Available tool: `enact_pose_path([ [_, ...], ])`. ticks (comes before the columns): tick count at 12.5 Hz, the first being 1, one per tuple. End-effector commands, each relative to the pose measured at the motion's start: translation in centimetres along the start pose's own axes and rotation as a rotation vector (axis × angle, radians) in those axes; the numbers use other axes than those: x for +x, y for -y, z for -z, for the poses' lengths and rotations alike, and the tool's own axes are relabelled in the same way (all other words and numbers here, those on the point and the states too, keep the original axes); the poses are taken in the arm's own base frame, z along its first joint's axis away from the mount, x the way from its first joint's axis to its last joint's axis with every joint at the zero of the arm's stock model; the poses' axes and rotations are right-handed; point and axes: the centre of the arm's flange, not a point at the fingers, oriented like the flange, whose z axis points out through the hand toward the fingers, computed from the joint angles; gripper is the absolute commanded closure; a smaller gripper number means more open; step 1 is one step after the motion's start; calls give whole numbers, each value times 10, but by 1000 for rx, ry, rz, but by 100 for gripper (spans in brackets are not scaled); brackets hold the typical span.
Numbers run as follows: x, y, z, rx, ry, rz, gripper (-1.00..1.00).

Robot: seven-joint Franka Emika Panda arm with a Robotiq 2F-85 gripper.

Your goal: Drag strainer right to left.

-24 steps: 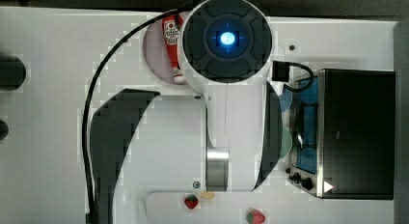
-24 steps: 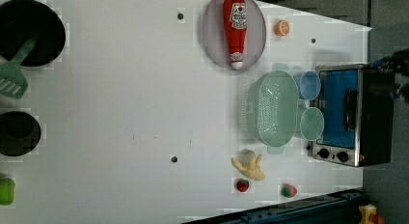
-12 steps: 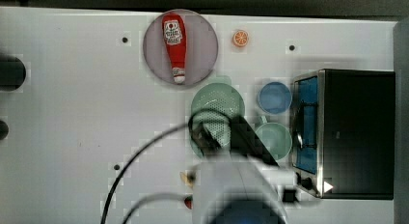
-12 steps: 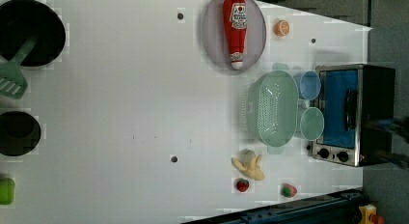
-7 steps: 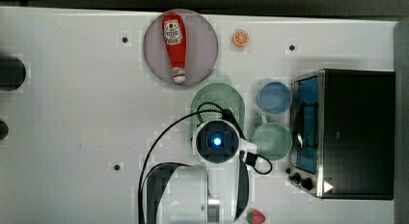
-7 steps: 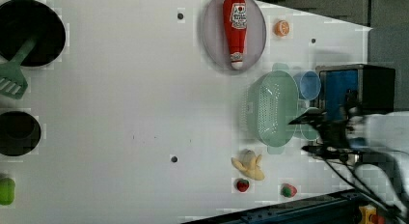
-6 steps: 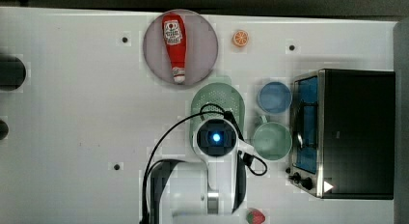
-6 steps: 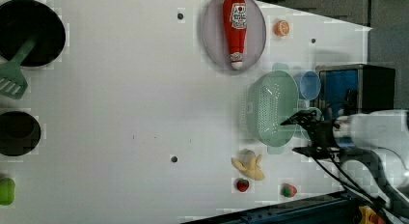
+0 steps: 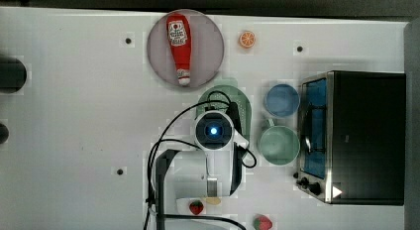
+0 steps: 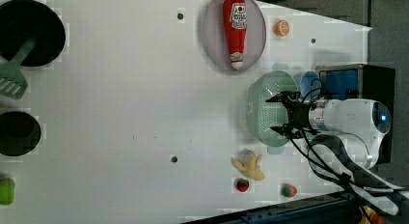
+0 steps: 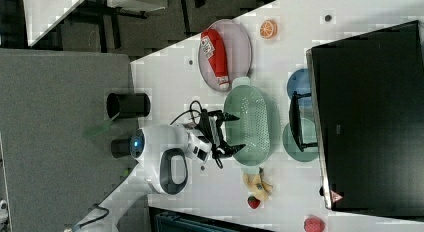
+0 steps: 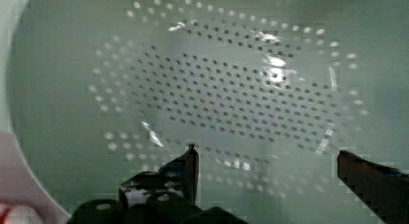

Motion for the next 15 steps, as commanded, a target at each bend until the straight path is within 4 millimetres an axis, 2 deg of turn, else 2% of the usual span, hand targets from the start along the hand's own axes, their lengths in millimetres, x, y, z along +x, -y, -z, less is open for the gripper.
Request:
enact_pose_path([
  [1, -19, -3, -21, 22, 5, -49, -100],
  [4, -20, -6, -45, 19, 7, -50, -100],
  [7, -33, -3, -52, 27, 12, -104, -100],
  [15, -100, 0, -53, 14, 22, -36, -100],
])
